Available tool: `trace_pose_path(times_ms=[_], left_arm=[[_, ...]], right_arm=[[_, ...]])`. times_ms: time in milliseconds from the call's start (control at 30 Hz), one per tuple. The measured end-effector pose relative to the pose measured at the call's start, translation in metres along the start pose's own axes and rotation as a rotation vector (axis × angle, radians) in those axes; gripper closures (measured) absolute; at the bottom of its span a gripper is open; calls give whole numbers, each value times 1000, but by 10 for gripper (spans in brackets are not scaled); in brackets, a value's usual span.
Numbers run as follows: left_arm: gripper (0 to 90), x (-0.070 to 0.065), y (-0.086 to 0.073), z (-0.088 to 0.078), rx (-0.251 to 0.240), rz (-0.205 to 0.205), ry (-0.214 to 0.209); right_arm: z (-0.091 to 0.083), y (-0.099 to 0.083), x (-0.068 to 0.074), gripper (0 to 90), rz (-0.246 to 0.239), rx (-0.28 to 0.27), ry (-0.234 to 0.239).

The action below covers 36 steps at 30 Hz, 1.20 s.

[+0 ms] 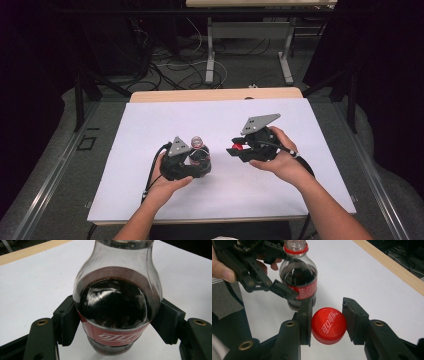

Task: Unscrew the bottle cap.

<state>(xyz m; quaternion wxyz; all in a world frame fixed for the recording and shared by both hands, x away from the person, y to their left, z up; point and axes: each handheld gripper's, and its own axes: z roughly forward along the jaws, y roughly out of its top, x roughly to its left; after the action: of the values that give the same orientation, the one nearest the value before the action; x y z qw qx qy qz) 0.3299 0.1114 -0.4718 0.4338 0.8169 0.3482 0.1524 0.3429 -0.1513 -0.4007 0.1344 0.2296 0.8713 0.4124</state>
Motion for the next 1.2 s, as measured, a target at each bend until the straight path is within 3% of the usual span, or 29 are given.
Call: trace_pose_path(times_ms=[133, 400, 600, 967, 1200], left_arm=[[304, 1, -1, -1, -22, -25, 7], [303, 6, 0, -4, -15, -19, 17], [303, 8, 1, -3, -11, -24, 23], [303, 8, 14, 5, -21, -14, 28], [303, 8, 32, 15, -29, -17, 32]], right_arm=[[-1, -9, 0, 612, 23, -1, -22], [-1, -28, 1, 612, 67, -7, -57], [3, -49, -1, 612, 151, -9, -70], [16, -82, -14, 612, 240, 54, -112], [22, -92, -20, 612, 259, 108, -132]])
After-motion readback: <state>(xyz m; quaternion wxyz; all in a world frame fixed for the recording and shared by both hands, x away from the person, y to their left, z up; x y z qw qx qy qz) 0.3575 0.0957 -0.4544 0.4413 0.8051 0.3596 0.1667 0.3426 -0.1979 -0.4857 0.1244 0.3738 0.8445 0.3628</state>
